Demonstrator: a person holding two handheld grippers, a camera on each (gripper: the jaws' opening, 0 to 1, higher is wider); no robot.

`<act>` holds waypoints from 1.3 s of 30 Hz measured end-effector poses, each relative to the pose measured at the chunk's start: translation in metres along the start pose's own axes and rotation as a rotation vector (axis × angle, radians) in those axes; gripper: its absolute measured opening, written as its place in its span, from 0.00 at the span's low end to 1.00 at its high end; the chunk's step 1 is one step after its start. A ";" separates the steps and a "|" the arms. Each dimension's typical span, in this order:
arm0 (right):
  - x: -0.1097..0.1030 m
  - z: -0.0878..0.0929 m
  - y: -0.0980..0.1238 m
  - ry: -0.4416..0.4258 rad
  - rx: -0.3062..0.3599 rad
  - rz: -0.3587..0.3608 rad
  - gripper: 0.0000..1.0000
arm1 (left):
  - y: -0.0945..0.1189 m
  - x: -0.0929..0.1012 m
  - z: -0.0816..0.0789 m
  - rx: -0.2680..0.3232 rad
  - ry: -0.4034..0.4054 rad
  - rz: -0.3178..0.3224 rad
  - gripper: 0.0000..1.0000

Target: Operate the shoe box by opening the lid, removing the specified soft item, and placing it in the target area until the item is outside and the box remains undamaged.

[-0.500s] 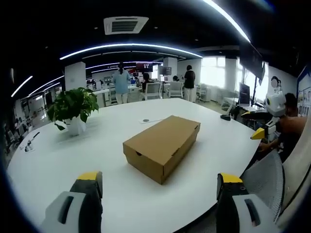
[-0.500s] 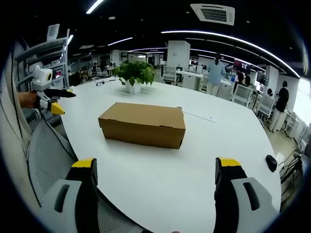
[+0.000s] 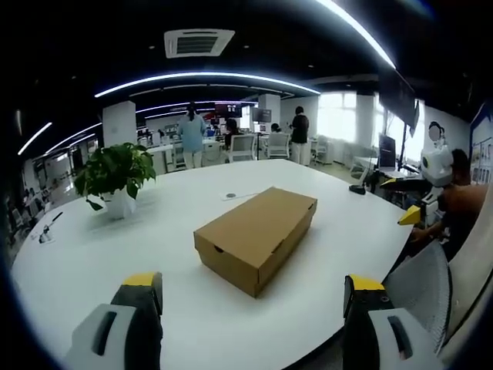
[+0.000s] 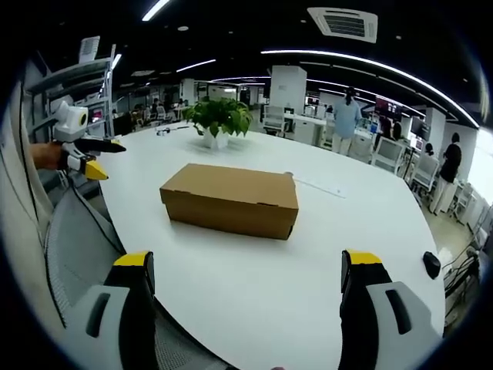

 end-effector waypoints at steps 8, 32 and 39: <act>0.001 0.001 0.000 -0.003 -0.002 0.003 0.96 | 0.000 0.000 0.002 -0.009 -0.006 0.002 1.00; 0.005 0.005 0.002 -0.008 -0.005 0.013 0.96 | -0.005 0.003 0.005 -0.008 -0.008 0.004 1.00; 0.005 0.004 0.002 -0.005 -0.006 0.009 0.96 | -0.007 0.003 0.005 -0.011 -0.006 -0.003 1.00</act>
Point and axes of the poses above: the point that each gripper's makers call its tool centre point, and the gripper's own axes: y roughly backward along the fingers, x roughly to its right, z roughly out of its underside, the point moved 9 cm from there along y, roughly backward along the fingers, and after that the axes turned 4 degrees about y, right-handed, at the moved point
